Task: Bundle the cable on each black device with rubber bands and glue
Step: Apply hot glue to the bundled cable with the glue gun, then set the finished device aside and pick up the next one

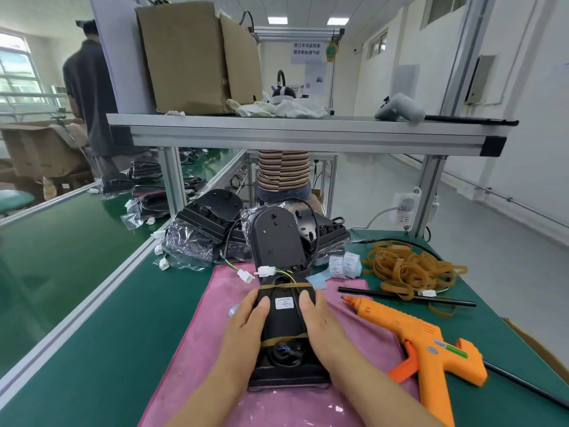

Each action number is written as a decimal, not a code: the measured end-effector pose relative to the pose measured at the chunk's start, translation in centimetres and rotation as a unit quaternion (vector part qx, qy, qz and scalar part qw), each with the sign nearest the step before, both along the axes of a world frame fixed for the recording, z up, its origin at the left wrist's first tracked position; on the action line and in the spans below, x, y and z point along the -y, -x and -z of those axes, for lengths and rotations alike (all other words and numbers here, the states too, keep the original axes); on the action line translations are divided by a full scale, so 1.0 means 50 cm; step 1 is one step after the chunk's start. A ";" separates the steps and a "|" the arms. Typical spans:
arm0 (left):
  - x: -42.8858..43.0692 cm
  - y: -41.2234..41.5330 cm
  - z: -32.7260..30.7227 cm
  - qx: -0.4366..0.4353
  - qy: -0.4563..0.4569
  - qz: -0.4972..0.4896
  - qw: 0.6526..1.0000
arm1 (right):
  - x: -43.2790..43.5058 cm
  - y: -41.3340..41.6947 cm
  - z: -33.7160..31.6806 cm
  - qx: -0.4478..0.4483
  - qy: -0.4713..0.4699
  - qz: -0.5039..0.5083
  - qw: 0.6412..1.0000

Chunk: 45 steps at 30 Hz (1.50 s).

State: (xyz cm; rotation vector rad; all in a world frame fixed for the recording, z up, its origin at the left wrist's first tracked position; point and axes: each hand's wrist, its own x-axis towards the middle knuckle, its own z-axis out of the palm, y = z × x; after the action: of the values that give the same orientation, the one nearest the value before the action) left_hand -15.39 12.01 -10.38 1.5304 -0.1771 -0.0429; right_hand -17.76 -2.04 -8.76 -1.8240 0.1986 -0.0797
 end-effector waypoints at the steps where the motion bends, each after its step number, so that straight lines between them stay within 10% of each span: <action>1: -0.002 0.007 -0.009 0.003 0.018 0.004 1.000 | -0.003 0.001 -0.007 0.009 -0.005 -0.010 1.000; 26: -0.521 0.080 -0.138 0.040 0.108 -0.433 0.894 | -0.602 -0.171 -0.160 0.007 0.085 -0.397 0.914; 45: -0.758 0.019 -0.035 -0.090 -0.156 -0.616 0.767 | -0.896 -0.199 -0.090 -0.053 0.156 -0.499 0.851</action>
State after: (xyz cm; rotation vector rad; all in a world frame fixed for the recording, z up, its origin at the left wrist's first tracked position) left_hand -16.35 49.90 -8.61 1.6974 1.0635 0.8666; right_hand -7.83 42.74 -4.25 -2.0444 -0.7410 0.7625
